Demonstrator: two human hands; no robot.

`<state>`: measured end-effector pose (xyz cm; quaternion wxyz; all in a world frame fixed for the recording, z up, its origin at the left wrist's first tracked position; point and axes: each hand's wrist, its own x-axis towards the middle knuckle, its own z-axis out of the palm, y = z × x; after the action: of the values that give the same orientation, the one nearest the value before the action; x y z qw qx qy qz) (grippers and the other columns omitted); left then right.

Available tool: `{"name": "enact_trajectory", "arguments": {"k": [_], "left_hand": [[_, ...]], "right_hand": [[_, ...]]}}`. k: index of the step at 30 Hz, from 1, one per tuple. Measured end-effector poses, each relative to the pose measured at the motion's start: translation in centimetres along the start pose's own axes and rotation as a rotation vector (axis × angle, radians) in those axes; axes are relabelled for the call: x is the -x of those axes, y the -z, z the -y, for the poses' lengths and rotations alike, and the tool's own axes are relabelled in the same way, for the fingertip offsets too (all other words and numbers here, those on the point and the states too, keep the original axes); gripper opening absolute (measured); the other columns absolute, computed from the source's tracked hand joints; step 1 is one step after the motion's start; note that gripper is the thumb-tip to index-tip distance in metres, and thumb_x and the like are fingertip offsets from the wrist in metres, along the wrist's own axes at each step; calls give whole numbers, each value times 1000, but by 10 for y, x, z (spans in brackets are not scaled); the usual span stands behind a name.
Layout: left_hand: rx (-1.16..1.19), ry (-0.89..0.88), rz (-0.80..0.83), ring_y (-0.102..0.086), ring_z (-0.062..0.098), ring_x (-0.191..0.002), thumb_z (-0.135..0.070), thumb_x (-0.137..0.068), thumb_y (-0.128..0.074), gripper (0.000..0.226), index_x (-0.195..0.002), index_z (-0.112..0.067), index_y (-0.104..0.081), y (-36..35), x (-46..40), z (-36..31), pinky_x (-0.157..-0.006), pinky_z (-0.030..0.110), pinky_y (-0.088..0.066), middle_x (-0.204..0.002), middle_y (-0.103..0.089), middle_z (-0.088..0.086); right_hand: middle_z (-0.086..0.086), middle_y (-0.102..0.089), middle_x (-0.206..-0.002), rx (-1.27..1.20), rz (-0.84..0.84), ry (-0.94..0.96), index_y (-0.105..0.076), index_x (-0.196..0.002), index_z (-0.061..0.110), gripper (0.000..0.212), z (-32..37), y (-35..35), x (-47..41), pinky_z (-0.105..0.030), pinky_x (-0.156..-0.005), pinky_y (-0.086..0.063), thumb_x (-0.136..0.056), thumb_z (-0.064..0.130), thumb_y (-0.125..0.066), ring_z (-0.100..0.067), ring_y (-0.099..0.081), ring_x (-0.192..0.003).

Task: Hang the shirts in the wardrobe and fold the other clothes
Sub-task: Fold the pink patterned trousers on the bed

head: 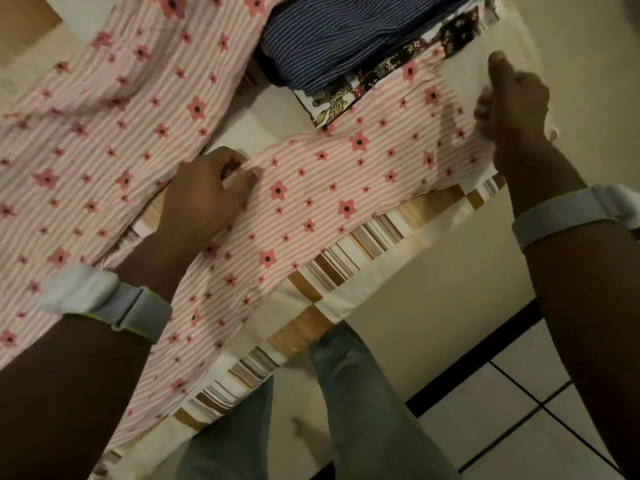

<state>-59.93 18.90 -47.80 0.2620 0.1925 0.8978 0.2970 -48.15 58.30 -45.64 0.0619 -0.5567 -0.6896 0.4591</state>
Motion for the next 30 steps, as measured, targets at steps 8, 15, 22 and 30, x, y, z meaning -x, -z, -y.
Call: {"name": "enact_trajectory", "arguments": {"k": [8, 15, 22, 30], "left_hand": [[-34, -10, -43, -61, 15, -87, -41, -102, -58, 24, -109, -20, -69, -6, 1, -4, -75, 32, -43, -91, -65, -9], [-92, 4, -104, -68, 19, -92, -49, -103, -52, 29, -110, -26, -68, -6, 1, 2, -81, 43, -56, -102, -73, -6], [-53, -68, -169, -60, 17, -107, -41, -102, -59, 31, -127, -24, -58, -8, 17, -1, -90, 40, -52, -121, -62, 1], [-327, -288, -16, -59, 38, -113, -33, -96, -62, 32, -121, -13, -68, -25, 75, -1, -95, 53, -44, -123, -65, 15]], "right_hand": [[-2, -65, -86, 724, 197, 113, -65, -99, 13, 81, -33, 3, 40, -36, -70, -51, -73, 90, -61, -23, -64, -76], [4, -49, -61, 513, 42, 128, -57, -65, 19, 49, -39, 20, 29, -30, -57, -34, -88, 59, -71, -12, -46, -56], [-7, -63, -120, 559, -302, 339, -65, -120, 24, 33, -48, 3, 54, -44, -97, -48, -91, 35, -55, -24, -59, -112], [-14, -51, -151, 564, 549, 1016, -54, -144, 13, 43, -48, -139, 212, -46, -124, -25, -105, 30, -50, -26, -40, -144]]}}
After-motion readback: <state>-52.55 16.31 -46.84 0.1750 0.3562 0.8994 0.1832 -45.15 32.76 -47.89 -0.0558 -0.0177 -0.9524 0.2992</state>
